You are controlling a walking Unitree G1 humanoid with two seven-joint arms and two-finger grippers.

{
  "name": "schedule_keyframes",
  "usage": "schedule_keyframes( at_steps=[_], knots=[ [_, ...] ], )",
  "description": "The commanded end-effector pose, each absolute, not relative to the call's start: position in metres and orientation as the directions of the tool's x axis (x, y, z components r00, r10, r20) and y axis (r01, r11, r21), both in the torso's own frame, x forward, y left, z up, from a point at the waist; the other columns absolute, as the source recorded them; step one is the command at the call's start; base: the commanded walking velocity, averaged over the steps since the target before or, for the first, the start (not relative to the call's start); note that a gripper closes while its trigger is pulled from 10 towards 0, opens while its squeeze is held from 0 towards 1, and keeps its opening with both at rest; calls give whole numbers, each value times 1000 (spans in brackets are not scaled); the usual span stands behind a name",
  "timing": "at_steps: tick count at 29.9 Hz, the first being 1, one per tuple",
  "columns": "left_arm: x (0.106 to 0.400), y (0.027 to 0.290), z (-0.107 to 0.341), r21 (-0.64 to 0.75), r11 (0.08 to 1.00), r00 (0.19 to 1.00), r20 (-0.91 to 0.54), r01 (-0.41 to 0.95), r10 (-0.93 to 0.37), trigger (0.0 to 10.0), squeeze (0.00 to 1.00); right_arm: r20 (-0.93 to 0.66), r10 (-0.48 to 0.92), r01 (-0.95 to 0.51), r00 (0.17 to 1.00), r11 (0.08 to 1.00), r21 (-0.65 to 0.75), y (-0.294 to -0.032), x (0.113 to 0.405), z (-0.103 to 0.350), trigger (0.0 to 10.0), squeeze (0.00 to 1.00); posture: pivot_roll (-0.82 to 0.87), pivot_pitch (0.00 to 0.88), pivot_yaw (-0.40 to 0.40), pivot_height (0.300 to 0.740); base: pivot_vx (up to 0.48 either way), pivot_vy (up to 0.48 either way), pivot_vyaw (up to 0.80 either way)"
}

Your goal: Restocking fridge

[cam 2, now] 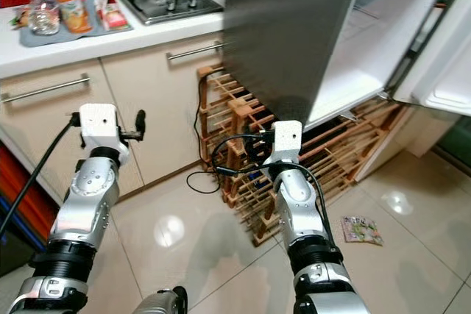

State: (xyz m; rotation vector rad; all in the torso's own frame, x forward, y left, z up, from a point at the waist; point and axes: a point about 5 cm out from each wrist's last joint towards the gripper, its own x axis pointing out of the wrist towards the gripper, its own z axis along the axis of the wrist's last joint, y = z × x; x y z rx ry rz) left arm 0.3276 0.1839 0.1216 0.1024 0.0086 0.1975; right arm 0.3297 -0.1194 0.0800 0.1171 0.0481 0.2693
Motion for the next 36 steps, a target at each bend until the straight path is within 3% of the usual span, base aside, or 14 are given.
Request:
schedule_keyframes(
  at_steps=[1, 9, 22, 36],
  knots=[
    [327, 183, 122, 84, 972, 975, -8, -220, 221, 10000, 0, -41, 305, -298, 952, 948, 115, -118, 329, 79, 10000, 573, 10, 0, -91, 740, 0, 0, 506],
    [326, 167, 128, 181, 976, 993, 44, -119, 112, 10000, 0, -21, 285, -281, 958, 952, 120, -124, 336, 86, 10000, 580, -9, 0, -71, 740, 0, 0, 507],
    [341, 145, 139, 125, 992, 997, 75, -25, 16, 10000, 0, -2, 292, -291, 957, 953, 82, -121, 336, 87, 10000, 580, -37, 0, -60, 740, 0, 0, 506],
    [348, 147, 151, 104, 995, 992, 126, 4, -17, 10000, 0, 19, 323, -323, 946, 945, 48, -106, 342, 95, 10000, 584, -26, 0, -56, 740, 34, 0, 500]
  ],
)
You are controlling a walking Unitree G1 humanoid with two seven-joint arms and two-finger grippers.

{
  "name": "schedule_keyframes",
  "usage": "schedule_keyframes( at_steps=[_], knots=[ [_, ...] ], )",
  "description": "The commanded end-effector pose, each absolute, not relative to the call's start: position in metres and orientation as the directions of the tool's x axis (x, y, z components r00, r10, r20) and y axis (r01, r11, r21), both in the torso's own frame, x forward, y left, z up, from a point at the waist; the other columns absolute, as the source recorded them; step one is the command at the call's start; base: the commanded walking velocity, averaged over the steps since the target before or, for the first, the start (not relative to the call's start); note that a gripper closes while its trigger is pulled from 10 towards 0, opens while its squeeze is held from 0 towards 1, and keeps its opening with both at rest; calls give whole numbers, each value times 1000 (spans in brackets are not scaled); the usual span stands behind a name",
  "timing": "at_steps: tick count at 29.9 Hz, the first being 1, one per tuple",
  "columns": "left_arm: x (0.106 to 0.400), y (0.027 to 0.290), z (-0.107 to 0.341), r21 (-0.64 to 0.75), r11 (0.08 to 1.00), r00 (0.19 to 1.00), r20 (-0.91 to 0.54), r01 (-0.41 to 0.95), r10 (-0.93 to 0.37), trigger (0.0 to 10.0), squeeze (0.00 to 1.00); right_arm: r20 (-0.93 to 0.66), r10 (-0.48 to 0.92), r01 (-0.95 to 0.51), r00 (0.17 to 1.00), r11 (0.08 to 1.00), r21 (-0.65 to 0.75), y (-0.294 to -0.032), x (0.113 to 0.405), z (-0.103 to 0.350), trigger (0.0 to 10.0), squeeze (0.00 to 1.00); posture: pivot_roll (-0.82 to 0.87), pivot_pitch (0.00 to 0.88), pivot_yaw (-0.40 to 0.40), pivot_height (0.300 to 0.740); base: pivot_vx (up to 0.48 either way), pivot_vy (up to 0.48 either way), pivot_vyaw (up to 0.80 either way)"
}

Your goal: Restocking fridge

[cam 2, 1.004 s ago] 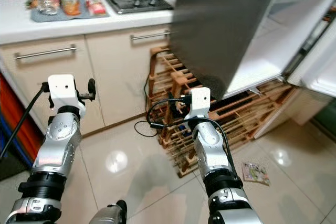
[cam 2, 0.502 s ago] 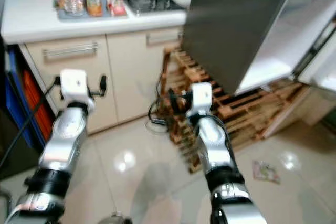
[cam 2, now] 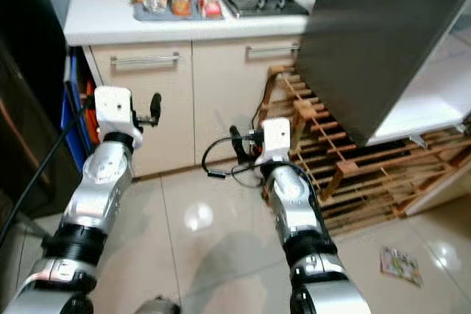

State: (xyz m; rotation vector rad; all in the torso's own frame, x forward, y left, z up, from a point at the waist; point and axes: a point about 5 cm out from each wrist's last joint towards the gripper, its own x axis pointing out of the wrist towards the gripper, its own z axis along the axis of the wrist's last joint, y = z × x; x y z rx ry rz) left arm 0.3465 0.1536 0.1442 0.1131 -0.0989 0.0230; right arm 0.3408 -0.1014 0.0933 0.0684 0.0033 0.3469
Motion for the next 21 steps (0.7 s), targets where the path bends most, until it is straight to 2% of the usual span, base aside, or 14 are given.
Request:
schedule_keyframes(
  at_steps=[1, 3, 4, 10, 17, 21],
  knots=[
    [349, 146, 153, 111, 994, 991, 130, 8, -22, 10000, 0, 20, 319, -319, 948, 947, 45, -106, 342, 95, 10000, 588, -27, 0, -54, 740, 480, 0, 494],
    [349, 146, 153, 109, 994, 991, 131, 9, -23, 10000, 0, 20, 320, -320, 947, 947, 36, -106, 342, 95, 10000, 580, -27, 0, -53, 740, 480, 0, 488],
    [349, 145, 152, 97, 995, 991, 132, 11, -24, 10000, 0, 12, 306, -306, 952, 952, 12, -105, 342, 94, 10000, 537, -30, 0, -49, 740, 480, 0, 0],
    [349, 142, 151, 93, 995, 991, 131, 23, -35, 10000, 0, 6, 248, -248, 969, 969, 22, -110, 344, 93, 10000, 490, -41, 0, -46, 740, 480, 0, 0],
    [352, 139, 155, 94, 995, 989, 144, 34, -47, 10000, 0, 44, 203, -204, 978, 979, 9, -117, 347, 99, 10000, 506, -49, 0, -38, 740, 480, 0, 0],
    [353, 138, 158, 100, 994, 986, 158, 35, -50, 10000, 0, 43, 189, -189, 981, 982, 10, -119, 349, 101, 10000, 502, -48, 0, -38, 740, 480, 0, 666]
  ],
)
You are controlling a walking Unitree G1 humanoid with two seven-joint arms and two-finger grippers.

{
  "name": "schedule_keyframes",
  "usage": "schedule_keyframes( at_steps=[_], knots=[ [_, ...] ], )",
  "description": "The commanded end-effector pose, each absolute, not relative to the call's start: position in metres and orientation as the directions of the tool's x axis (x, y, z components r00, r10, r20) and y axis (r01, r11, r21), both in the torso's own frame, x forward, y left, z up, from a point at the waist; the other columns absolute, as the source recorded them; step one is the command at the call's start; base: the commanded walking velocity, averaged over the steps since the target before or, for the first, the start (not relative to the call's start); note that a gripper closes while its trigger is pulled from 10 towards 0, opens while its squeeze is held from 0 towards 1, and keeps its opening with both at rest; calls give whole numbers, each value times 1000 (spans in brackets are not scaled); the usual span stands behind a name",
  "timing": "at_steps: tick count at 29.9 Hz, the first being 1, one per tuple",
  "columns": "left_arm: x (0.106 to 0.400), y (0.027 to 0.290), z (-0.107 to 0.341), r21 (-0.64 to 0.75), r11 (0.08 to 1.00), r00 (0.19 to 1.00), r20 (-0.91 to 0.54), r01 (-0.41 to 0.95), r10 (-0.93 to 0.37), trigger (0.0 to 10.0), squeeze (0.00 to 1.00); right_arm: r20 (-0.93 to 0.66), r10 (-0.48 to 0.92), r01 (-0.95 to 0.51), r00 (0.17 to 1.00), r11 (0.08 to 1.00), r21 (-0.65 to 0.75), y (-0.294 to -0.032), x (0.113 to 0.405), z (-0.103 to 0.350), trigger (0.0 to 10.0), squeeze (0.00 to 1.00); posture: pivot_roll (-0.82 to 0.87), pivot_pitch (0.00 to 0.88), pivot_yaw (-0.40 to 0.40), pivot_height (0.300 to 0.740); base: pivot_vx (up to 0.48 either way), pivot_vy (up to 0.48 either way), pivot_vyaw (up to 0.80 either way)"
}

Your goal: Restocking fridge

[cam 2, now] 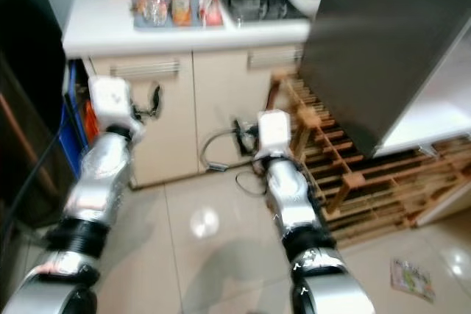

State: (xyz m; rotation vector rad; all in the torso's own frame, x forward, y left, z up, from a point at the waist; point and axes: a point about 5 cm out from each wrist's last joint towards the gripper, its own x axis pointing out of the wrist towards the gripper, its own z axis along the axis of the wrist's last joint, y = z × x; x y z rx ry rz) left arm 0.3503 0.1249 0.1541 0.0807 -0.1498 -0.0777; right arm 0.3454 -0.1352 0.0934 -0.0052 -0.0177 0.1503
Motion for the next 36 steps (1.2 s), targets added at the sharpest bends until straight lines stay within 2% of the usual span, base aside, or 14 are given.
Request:
schedule_keyframes(
  at_steps=[1, 5, 9, 18, 22, 24, 25, 27, 30, 36],
  knots=[
    [353, 138, 158, 100, 994, 986, 159, 35, -50, 10000, 0, 42, 188, -189, 981, 982, 12, -119, 350, 101, 10000, 502, -48, 0, -38, 740, 480, 0, 663],
    [354, 138, 160, 98, 995, 986, 162, 33, -49, 10000, 0, 51, 204, -204, 978, 979, 4, -115, 351, 103, 10000, 494, -43, 0, -38, 740, 480, 0, 0],
    [354, 138, 160, 101, 994, 985, 163, 35, -51, 10000, 0, 70, 208, -211, 976, 977, 38, -113, 351, 106, 10000, 518, -39, 0, -40, 740, 480, 0, 594],
    [355, 139, 162, 102, 994, 985, 169, 31, -48, 10000, 0, 92, 216, -219, 972, 976, 17, -108, 353, 111, 10000, 471, -30, 0, -48, 740, 480, 0, 180],
    [354, 139, 167, 114, 993, 979, 199, 27, -49, 10000, 0, 286, 197, -200, 938, 980, -17, -109, 358, 151, 10000, 459, -33, 0, -48, 740, 480, 0, 0],
    [354, 139, 168, 116, 993, 977, 205, 28, -51, 10000, 0, 308, 192, -196, 932, 980, -19, -109, 359, 156, 10000, 459, -33, 0, -48, 740, 480, 0, 0],
    [354, 137, 170, 161, 986, 971, 230, 31, -68, 10000, 0, 362, 136, -162, 922, 986, 43, -118, 366, 177, 10000, 459, -31, 0, -47, 740, 480, 0, 0],
    [354, 137, 171, 176, 984, 969, 237, 33, -74, 10000, 0, 374, 111, -152, 921, 985, 80, -123, 369, 185, 10000, 459, -31, 0, -47, 740, 480, 0, 0],
    [353, 136, 172, 184, 982, 964, 253, 38, -85, 10000, 0, 514, 103, -133, 851, 991, 21, -135, 373, 230, 10000, 463, -35, 0, -44, 740, 480, 0, 0],
    [352, 133, 179, 190, 981, 954, 285, 39, -93, 10000, 0, 625, 84, -143, 776, 989, 43, -140, 374, 277, 10000, 459, -34, 0, -44, 740, 480, 0, 0]
  ],
)
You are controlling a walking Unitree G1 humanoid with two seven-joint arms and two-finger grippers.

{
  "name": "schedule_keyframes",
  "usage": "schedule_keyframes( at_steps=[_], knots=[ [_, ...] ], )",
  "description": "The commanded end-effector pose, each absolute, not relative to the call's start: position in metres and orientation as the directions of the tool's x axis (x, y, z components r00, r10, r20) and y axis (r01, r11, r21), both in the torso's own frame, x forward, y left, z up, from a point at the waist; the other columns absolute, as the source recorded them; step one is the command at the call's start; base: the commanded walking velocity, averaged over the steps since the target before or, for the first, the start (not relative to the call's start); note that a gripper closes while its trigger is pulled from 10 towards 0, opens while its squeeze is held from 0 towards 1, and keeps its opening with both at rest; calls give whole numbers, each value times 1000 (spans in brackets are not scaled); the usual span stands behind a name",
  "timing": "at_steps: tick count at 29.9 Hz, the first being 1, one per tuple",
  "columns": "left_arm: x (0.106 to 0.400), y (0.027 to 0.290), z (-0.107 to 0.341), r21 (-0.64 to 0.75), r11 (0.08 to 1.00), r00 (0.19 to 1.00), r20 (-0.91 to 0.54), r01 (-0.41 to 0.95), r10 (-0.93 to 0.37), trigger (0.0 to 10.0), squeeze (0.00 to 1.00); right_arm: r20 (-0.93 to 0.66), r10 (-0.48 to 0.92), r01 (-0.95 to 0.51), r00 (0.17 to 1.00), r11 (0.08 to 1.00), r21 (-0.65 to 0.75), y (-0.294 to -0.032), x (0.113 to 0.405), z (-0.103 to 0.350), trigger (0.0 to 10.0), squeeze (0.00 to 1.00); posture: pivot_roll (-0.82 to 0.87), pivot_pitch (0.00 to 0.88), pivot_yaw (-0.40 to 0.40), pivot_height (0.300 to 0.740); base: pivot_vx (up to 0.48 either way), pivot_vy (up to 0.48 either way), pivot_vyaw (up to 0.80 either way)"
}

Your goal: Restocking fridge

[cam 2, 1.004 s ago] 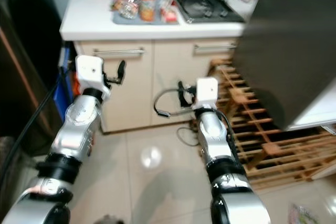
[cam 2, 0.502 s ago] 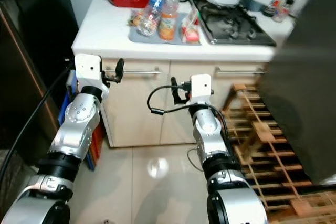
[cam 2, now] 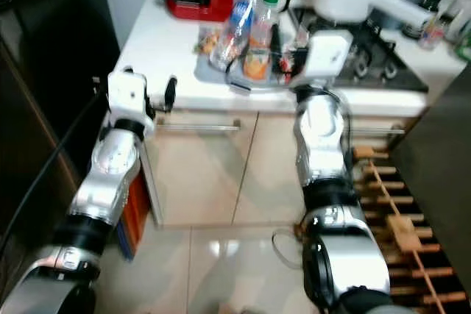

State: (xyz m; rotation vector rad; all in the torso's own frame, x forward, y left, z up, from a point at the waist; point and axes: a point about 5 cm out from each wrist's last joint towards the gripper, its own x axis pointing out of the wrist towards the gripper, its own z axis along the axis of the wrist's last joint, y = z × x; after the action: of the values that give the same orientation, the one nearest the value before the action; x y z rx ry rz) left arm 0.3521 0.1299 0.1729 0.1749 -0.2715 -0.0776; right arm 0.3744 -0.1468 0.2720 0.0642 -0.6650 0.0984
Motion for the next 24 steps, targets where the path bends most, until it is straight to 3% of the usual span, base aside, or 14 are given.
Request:
schedule_keyframes(
  at_steps=[1, 6, 11, 17, 19, 20, 24],
  knots=[
    [352, 132, 180, 191, 981, 952, 292, 41, -96, 10000, 0, 638, 79, -145, 766, 988, 52, -141, 374, 282, 10000, 459, -34, 0, -45, 740, 480, 0, 0],
    [348, 121, 198, 165, 982, 914, 376, 94, -150, 10000, 0, 674, 47, -169, 737, 979, 117, -147, 373, 306, 10000, 455, -37, 0, -42, 740, 469, 0, 0],
    [347, 109, 221, 150, 974, 875, 433, 169, -218, 10000, 0, 598, -13, -169, 801, 954, 246, -155, 383, 297, 10000, 431, -37, 0, -38, 740, 0, 0, 0],
    [349, 112, 228, 137, 969, 864, 440, 204, -244, 10000, 0, 535, -24, -160, 845, 942, 296, -158, 388, 287, 10000, 361, -38, 0, -37, 740, 0, 0, 0],
    [347, 106, 230, 124, 939, 836, 429, 321, -343, 10000, 0, 502, -21, -166, 864, 931, 324, -158, 390, 283, 10000, 333, -39, 0, -37, 740, 0, 0, 0],
    [343, 96, 232, 147, 877, 778, 412, 457, -475, 10000, 0, 464, -16, -165, 886, 923, 347, -159, 393, 278, 10000, 318, -38, 0, -39, 740, 0, 0, 0],
    [349, 100, 235, 209, 855, 776, 359, 475, -519, 10000, 0, 391, -14, -111, 920, 949, 296, -161, 399, 266, 10000, 318, -30, 0, -43, 740, 0, 0, 0]
  ],
)
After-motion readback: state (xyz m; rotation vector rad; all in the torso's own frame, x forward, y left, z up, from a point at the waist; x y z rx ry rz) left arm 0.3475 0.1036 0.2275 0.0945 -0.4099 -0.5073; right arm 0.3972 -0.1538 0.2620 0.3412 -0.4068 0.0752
